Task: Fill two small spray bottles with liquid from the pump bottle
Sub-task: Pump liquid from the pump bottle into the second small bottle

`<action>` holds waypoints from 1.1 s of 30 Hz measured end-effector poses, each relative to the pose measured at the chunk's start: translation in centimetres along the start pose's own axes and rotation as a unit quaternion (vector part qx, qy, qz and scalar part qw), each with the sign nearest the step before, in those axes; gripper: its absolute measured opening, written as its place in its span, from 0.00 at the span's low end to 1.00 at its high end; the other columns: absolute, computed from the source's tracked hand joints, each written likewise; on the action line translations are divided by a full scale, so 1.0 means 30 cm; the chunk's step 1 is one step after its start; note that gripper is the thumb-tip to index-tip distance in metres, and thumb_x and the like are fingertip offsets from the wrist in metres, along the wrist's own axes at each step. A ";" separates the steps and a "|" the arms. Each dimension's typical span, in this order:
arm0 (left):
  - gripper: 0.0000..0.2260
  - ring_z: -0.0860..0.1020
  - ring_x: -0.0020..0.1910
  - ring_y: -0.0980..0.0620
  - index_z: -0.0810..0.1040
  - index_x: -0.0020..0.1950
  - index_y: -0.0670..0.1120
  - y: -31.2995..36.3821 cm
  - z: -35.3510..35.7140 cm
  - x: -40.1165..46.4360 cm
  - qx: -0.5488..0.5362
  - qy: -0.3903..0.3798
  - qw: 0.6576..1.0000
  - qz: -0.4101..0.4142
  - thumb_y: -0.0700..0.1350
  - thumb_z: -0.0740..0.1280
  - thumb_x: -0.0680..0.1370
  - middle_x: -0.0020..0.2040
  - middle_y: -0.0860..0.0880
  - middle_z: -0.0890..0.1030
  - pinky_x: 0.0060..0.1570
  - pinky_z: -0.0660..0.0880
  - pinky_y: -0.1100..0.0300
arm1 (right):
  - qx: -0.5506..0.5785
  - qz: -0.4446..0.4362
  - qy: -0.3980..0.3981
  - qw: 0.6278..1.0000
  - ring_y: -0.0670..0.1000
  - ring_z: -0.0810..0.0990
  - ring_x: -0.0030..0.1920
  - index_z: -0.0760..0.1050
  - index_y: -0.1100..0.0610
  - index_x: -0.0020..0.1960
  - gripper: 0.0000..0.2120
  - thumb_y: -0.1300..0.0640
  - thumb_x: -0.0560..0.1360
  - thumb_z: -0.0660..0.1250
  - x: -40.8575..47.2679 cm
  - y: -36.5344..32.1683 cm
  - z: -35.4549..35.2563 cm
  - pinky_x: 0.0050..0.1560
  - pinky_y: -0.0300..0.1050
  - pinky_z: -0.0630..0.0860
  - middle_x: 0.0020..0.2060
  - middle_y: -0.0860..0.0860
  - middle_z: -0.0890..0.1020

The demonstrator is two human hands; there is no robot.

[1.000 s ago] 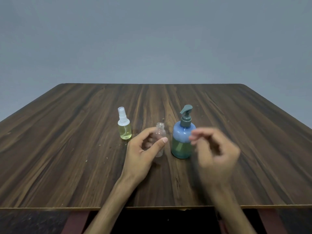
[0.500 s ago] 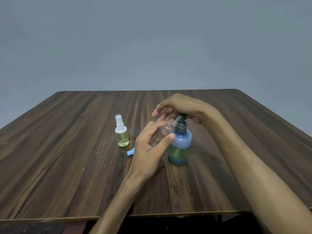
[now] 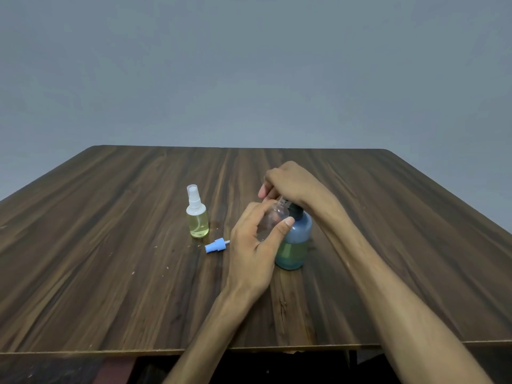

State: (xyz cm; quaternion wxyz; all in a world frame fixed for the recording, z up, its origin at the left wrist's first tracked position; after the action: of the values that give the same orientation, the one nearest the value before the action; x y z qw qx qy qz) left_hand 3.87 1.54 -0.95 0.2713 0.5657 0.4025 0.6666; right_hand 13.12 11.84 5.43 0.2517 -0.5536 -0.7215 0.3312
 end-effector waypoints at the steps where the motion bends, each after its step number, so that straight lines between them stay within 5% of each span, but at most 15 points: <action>1: 0.14 0.83 0.56 0.51 0.86 0.63 0.51 0.002 0.000 0.001 0.003 -0.002 1.000 0.003 0.55 0.72 0.80 0.53 0.53 0.83 0.58 0.77 0.63 | 0.004 0.002 -0.003 1.000 0.54 0.85 0.42 0.87 0.55 0.36 0.20 0.56 0.78 0.59 -0.001 0.000 0.001 0.53 0.52 0.81 0.35 0.51 0.89; 5: 0.11 0.83 0.58 0.51 0.86 0.63 0.48 0.009 0.003 0.004 0.011 -0.009 1.000 0.013 0.49 0.72 0.83 0.53 0.51 0.84 0.58 0.77 0.63 | -0.037 0.007 -0.039 0.999 0.57 0.84 0.44 0.88 0.56 0.38 0.21 0.53 0.78 0.59 0.015 -0.022 -0.004 0.60 0.57 0.81 0.45 0.60 0.89; 13: 0.11 0.84 0.57 0.50 0.85 0.63 0.49 0.000 0.003 -0.007 0.017 0.001 0.999 0.030 0.50 0.72 0.83 0.53 0.54 0.84 0.59 0.78 0.61 | -0.057 0.008 -0.037 0.998 0.54 0.84 0.42 0.88 0.55 0.36 0.22 0.54 0.78 0.58 -0.002 -0.011 -0.001 0.49 0.50 0.78 0.36 0.51 0.88; 24: 0.10 0.84 0.62 0.48 0.84 0.65 0.50 0.001 0.009 -0.018 0.016 0.002 0.999 0.039 0.46 0.72 0.83 0.58 0.52 0.85 0.62 0.79 0.60 | -0.006 0.002 -0.013 1.000 0.56 0.86 0.44 0.87 0.56 0.37 0.22 0.52 0.78 0.58 0.011 -0.001 -0.010 0.54 0.53 0.80 0.37 0.53 0.89; 28: 0.11 0.84 0.63 0.49 0.85 0.65 0.49 0.002 0.013 -0.019 0.012 0.004 0.999 0.037 0.46 0.72 0.83 0.59 0.53 0.85 0.62 0.77 0.61 | 0.095 -0.024 -0.091 0.991 0.52 0.82 0.33 0.85 0.62 0.49 0.18 0.53 0.85 0.61 -0.016 -0.031 -0.001 0.41 0.44 0.78 0.41 0.61 0.89; 33: 0.10 0.83 0.66 0.48 0.84 0.65 0.49 0.007 0.016 -0.031 0.015 0.003 0.999 0.047 0.46 0.72 0.84 0.61 0.54 0.86 0.66 0.78 0.56 | 0.157 -0.136 -0.198 0.958 0.55 0.87 0.48 0.85 0.63 0.56 0.15 0.55 0.83 0.63 -0.060 -0.029 0.006 0.53 0.46 0.83 0.52 0.64 0.88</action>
State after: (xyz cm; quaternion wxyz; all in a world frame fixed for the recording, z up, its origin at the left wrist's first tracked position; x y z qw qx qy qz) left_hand 4.55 0.79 -1.25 0.2296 0.5859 0.3865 0.6742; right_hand 12.92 9.92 5.97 0.2301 -0.3270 -0.7643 0.5060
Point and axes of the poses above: each hand's wrist, its own x-axis towards the middle knuckle, its own z-axis out of the palm, y = z × x, the point moved 8 cm from there along x, towards the middle knuckle
